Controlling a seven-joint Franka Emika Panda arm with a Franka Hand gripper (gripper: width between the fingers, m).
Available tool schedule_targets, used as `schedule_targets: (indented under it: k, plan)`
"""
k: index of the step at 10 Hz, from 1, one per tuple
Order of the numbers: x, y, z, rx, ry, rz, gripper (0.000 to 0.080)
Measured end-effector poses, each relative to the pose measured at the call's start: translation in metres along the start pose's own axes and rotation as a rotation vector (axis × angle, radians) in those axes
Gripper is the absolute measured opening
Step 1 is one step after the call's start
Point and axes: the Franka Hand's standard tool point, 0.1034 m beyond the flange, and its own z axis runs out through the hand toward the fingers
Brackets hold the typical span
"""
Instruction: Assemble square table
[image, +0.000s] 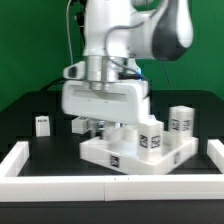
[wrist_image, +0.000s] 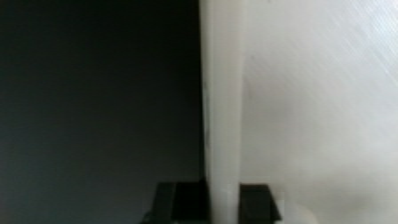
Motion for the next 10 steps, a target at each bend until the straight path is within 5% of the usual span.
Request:
schedule_targets:
  k: [5, 8, 10]
  plan:
    - [0.014, 0.004, 0.002, 0.012, -0.011, -0.298, 0.0063]
    - [0.035, -0.032, 0.006, 0.026, -0.007, -0.675, 0.0063]
    - [0.038, -0.033, 0.007, 0.021, -0.001, -0.835, 0.0064]
